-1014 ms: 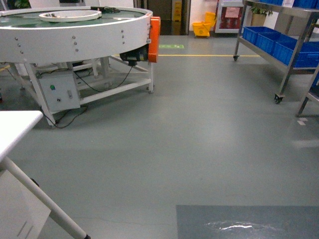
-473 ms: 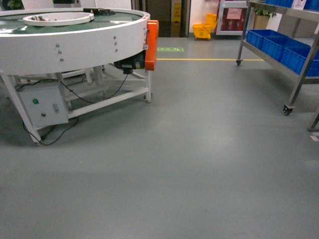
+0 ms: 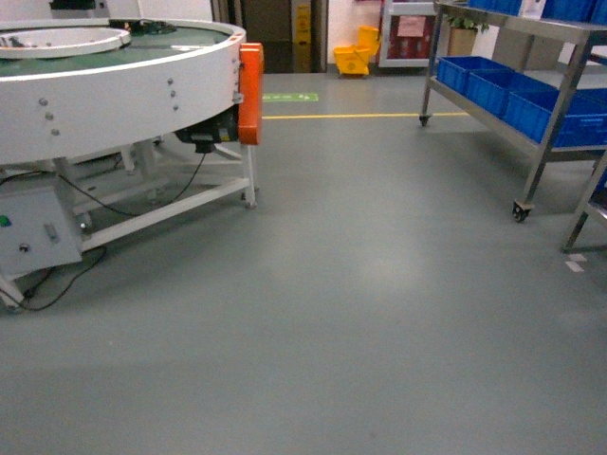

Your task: Pick red block from blue box to shelf

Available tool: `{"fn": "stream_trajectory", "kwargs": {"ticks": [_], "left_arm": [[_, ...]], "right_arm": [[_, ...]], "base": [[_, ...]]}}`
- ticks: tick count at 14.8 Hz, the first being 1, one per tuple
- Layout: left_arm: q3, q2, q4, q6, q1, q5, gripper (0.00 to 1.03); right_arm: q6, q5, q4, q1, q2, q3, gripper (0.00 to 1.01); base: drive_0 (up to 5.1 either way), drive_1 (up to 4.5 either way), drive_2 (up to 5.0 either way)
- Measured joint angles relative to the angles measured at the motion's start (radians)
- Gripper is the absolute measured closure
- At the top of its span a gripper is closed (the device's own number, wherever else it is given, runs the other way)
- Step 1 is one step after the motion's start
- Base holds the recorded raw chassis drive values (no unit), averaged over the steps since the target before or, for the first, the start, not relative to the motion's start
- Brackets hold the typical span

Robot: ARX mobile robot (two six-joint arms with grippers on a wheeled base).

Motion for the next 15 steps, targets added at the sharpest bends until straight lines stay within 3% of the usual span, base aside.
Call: {"fn": "stream_trajectory", "kwargs": {"ticks": [15], "left_arm": [[0.000,0.000,-0.004,0.000,0.000,-0.001,0.05]], "right_arm": [[0.000,0.000,0.001,0.000,0.000,0.001,0.73]], "base": [[-1.7,2.46,-5.8]]}}
